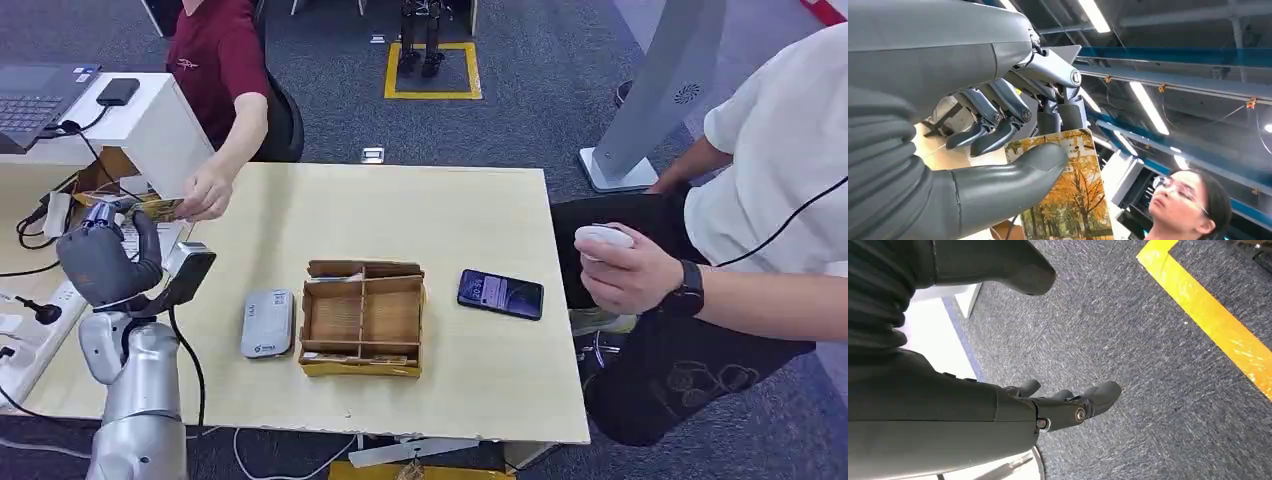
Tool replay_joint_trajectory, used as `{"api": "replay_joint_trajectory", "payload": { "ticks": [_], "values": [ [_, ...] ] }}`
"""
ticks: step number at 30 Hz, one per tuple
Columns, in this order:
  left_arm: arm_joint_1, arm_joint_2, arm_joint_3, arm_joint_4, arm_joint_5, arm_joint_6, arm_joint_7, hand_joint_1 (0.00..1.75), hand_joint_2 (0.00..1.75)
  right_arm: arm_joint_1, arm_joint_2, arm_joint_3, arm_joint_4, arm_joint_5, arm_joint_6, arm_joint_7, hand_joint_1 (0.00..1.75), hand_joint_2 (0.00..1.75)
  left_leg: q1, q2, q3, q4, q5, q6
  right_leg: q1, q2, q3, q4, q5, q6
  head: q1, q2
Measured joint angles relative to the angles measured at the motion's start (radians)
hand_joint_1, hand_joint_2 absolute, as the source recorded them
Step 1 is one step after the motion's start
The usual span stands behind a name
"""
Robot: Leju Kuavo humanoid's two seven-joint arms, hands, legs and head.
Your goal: Pass the card to the sensor for recognition and then transmit it.
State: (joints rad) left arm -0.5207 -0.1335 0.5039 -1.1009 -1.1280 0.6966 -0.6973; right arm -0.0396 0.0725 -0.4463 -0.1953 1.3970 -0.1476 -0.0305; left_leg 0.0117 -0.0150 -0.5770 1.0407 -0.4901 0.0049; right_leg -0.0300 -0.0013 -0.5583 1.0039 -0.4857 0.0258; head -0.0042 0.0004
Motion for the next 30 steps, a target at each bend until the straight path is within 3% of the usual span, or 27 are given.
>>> {"api": "replay_joint_trajectory", "payload": {
  "ticks": [1,2,11,15,17,19,22,26,30],
  "values": [
    [-0.001,-0.001,0.002,0.003,0.003,0.000,0.000,1.75,1.75,0.000,0.000,0.002,0.000,0.000,0.000,0.000,0.00,1.75,0.000,0.000,0.000,0.000,0.000,0.000,0.000,0.000,0.000,0.000,0.000,0.000,0.000,0.000],
    [-0.001,-0.002,0.003,0.006,0.010,0.000,0.000,0.00,1.75,0.000,0.000,0.003,0.000,0.001,0.000,0.000,0.00,1.75,0.000,0.000,0.000,0.000,0.000,0.000,0.000,0.000,0.000,0.000,0.000,0.000,0.000,0.000],
    [-0.001,-0.003,0.003,0.035,0.145,0.000,0.002,0.00,1.75,0.000,0.000,0.003,0.000,0.002,-0.004,-0.003,0.00,1.75,0.000,0.000,0.000,0.000,0.000,0.000,0.000,0.000,-0.001,0.000,0.000,0.000,0.000,0.000],
    [-0.004,0.009,-0.067,0.077,0.406,-0.035,0.074,0.00,1.75,0.000,0.000,0.003,0.000,-0.007,-0.005,-0.003,0.00,1.75,0.000,0.000,0.000,0.000,0.000,0.000,0.000,0.001,-0.001,0.000,0.000,0.000,0.000,0.000],
    [0.011,0.028,-0.124,0.074,0.496,-0.099,0.104,0.00,1.75,0.001,0.000,0.001,0.000,-0.016,-0.006,-0.001,0.00,1.75,0.000,0.000,0.000,0.000,0.000,0.000,0.000,0.000,0.000,0.000,0.000,0.000,0.000,0.000],
    [0.071,0.065,-0.212,0.000,0.591,-0.235,0.142,0.00,1.75,0.001,0.000,-0.006,0.000,-0.029,-0.007,0.000,0.00,1.75,0.000,0.003,0.000,0.000,0.000,0.000,0.000,0.003,0.000,0.000,0.000,0.000,0.000,0.000],
    [0.194,0.119,-0.342,-0.149,0.699,-0.415,0.155,0.00,1.75,0.012,0.000,-0.024,0.000,-0.048,-0.010,0.000,0.00,1.75,0.000,0.002,-0.001,0.000,-0.001,0.000,0.000,0.003,-0.001,0.000,0.000,0.000,-0.001,0.000],
    [0.372,0.185,-0.472,-0.349,0.707,-0.501,0.105,0.00,1.75,0.018,0.000,-0.050,0.000,-0.066,-0.019,0.005,0.00,1.75,0.000,0.004,-0.002,0.000,-0.002,-0.001,0.000,0.004,-0.004,0.000,-0.001,-0.001,-0.001,0.000],
    [0.503,0.229,-0.551,-0.474,0.656,-0.499,0.067,0.00,1.75,0.023,-0.002,-0.065,0.000,-0.068,-0.019,0.013,0.00,1.75,0.000,0.003,-0.003,0.000,-0.003,0.000,0.000,0.002,-0.004,0.000,-0.002,0.000,-0.001,0.000]
  ]
}}
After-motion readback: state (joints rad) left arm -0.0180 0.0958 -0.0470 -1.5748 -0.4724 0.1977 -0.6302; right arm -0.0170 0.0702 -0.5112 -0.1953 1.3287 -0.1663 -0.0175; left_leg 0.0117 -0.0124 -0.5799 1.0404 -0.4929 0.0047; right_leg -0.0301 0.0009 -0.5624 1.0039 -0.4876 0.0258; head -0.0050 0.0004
